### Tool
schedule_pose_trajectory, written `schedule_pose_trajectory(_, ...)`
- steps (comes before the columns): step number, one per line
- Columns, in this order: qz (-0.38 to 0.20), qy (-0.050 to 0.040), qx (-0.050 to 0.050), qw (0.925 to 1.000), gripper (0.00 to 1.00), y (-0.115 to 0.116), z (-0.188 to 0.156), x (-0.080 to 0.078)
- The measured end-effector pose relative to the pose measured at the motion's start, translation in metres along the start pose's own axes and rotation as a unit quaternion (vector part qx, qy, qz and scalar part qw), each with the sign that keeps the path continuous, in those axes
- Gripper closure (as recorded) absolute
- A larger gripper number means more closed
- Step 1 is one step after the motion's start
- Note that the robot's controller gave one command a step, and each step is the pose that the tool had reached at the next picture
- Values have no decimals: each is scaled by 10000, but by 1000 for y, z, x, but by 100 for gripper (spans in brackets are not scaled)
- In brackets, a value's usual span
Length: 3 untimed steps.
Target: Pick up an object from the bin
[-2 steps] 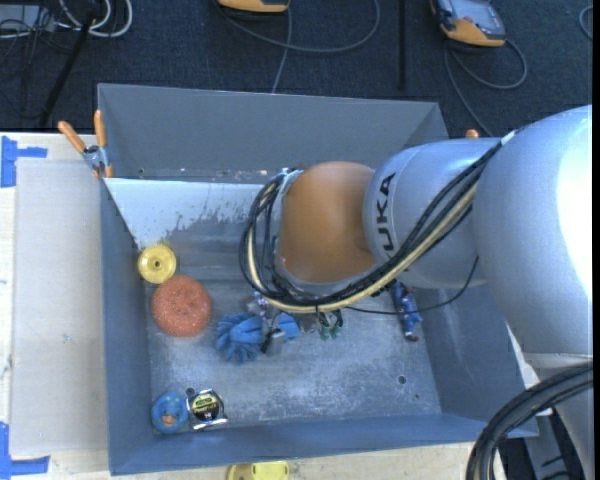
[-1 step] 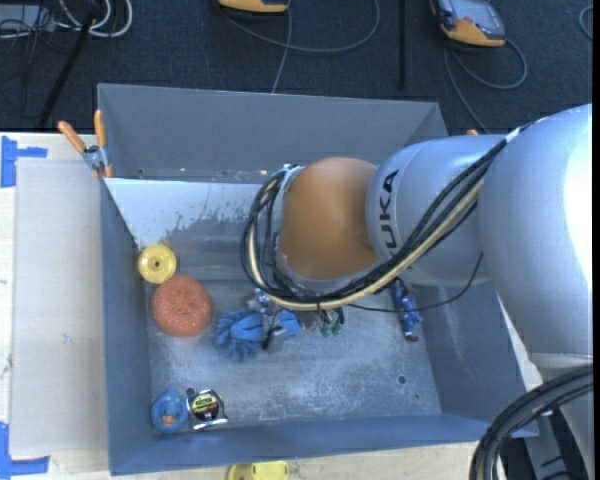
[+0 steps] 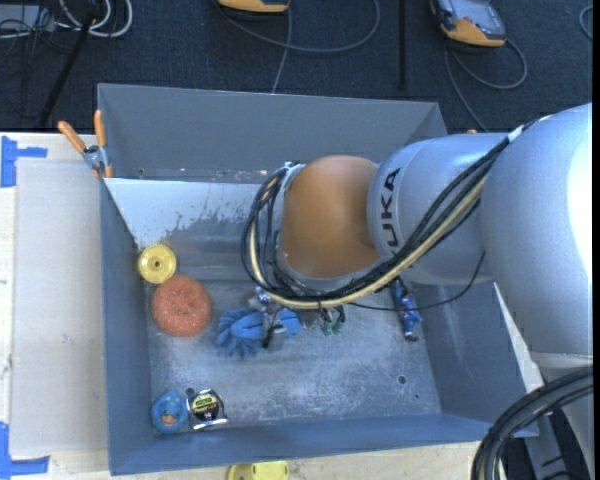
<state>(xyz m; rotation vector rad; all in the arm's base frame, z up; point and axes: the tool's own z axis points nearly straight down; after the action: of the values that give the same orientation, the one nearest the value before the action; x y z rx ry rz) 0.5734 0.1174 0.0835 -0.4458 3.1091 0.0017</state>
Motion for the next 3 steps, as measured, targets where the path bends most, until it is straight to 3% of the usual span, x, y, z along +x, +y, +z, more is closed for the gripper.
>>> schedule_pose_trajectory(3,8,9,2,10000,100,1,-40,0)
